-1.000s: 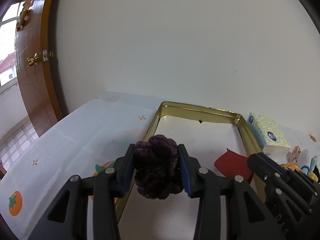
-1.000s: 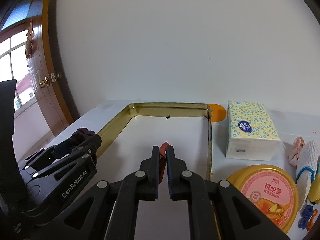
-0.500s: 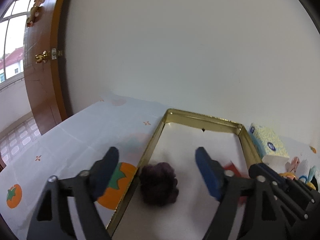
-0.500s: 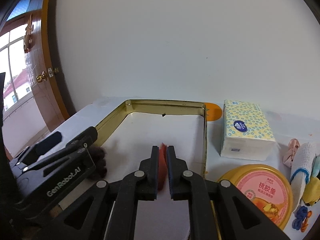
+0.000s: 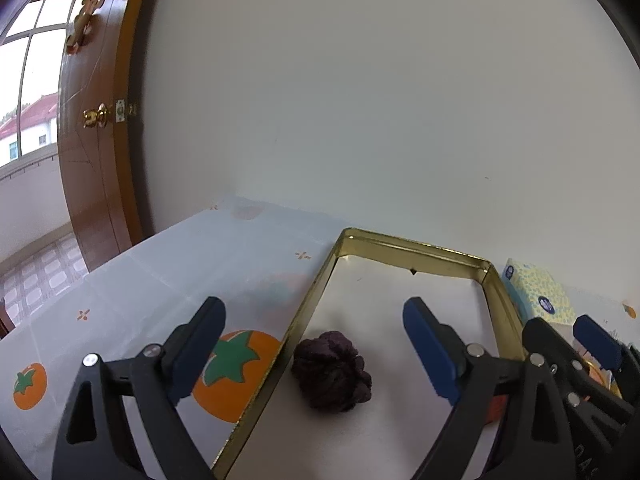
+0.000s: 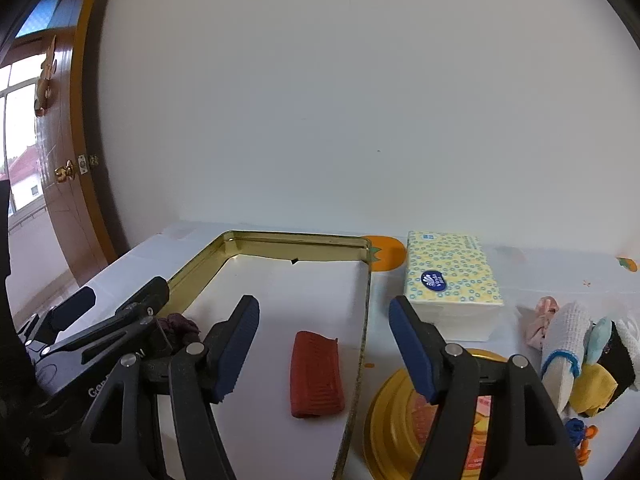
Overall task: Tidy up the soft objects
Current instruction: 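Open both tools to drop the scrunchie and pouch into the tray, then move both open tools back toward the remaining soft items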
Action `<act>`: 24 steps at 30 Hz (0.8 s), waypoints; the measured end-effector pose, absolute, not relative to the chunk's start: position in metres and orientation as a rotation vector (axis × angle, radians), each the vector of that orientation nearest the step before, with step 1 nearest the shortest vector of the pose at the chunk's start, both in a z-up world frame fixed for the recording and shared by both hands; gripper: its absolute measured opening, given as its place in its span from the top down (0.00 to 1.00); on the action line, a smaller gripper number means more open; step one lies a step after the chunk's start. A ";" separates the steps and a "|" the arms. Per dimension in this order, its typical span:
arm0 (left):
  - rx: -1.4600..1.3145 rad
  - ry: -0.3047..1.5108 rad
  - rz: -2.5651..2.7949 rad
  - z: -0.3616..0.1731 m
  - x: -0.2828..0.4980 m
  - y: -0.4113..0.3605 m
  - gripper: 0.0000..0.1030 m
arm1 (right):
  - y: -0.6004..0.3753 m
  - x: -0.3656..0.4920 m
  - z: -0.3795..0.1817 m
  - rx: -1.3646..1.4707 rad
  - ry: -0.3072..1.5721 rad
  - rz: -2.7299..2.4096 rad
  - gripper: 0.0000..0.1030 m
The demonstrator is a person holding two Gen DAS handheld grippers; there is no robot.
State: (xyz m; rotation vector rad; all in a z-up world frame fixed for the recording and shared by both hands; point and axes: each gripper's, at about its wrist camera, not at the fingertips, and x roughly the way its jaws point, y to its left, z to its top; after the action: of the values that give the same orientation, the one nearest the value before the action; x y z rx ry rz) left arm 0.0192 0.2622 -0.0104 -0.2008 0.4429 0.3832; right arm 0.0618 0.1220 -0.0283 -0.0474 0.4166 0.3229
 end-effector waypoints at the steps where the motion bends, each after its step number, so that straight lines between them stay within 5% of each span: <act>1: -0.199 0.440 0.383 -0.010 0.019 0.262 0.11 | 0.122 0.061 -0.028 -0.046 0.415 0.321 0.32; 24: -0.086 0.308 0.324 -0.002 0.005 0.222 0.03 | 0.068 0.050 -0.028 -0.011 0.384 0.239 0.32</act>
State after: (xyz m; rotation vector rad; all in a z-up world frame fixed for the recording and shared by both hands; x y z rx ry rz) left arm 0.0048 0.2218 -0.0015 -0.0858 0.3084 0.3237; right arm 0.0503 0.0677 -0.0277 -0.0110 0.3838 0.2393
